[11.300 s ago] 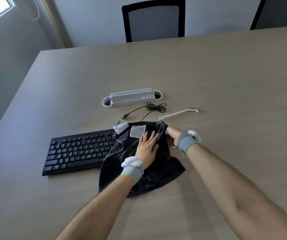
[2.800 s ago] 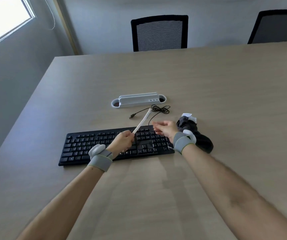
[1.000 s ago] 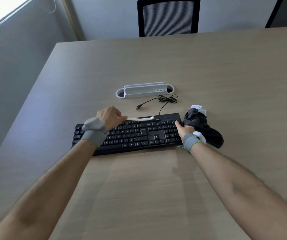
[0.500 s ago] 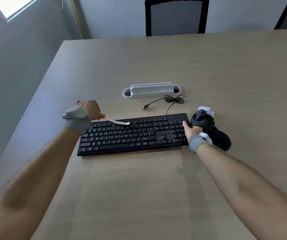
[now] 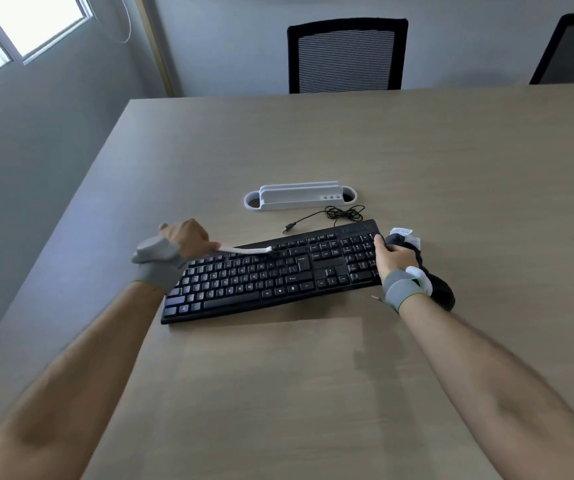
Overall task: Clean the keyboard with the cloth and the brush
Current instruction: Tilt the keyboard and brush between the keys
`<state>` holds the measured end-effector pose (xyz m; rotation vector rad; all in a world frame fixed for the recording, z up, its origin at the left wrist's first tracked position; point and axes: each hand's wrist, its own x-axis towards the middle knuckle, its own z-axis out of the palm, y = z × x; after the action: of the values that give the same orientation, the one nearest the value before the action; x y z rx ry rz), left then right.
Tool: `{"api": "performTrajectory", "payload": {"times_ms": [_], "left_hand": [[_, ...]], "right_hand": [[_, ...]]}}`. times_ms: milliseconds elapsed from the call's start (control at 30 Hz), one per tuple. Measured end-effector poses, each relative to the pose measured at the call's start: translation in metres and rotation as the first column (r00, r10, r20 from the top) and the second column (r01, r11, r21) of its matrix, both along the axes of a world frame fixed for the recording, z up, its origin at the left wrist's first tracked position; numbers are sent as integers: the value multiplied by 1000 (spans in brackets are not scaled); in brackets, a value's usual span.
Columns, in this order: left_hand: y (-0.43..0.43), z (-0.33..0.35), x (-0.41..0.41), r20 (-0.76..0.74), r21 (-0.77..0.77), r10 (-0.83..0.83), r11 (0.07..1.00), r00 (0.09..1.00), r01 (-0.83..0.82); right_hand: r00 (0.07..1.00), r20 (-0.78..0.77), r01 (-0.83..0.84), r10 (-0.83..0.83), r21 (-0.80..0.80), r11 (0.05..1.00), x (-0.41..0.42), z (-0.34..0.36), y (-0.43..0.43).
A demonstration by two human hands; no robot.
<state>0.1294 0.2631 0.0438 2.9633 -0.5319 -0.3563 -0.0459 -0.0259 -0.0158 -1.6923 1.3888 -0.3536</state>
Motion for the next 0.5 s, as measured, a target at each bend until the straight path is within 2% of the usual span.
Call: {"api": "performTrajectory", "payload": {"times_ms": [67,200,267,367,500], "left_hand": [[7,5,1,15,-11,16,1000,1000,-16],[-30,14,-17,64,-220,-30,975,998,43],[-50,14,-29,72,-241,-70,967,995,85],[-48,10,-31,49,-195,-52,979,997,61],[16,5,-13,10,-23,51,998,999,-51]], "right_hand": [[999,34,31,-30,-34,999,2,4,3],[995,83,60,-48,-160,985,5,11,8],[996,82,55,-41,-175,983,5,16,9],[996,70,70,-57,-198,978,2,21,5],[996,63,73,-63,-188,979,-8,20,-4]]}}
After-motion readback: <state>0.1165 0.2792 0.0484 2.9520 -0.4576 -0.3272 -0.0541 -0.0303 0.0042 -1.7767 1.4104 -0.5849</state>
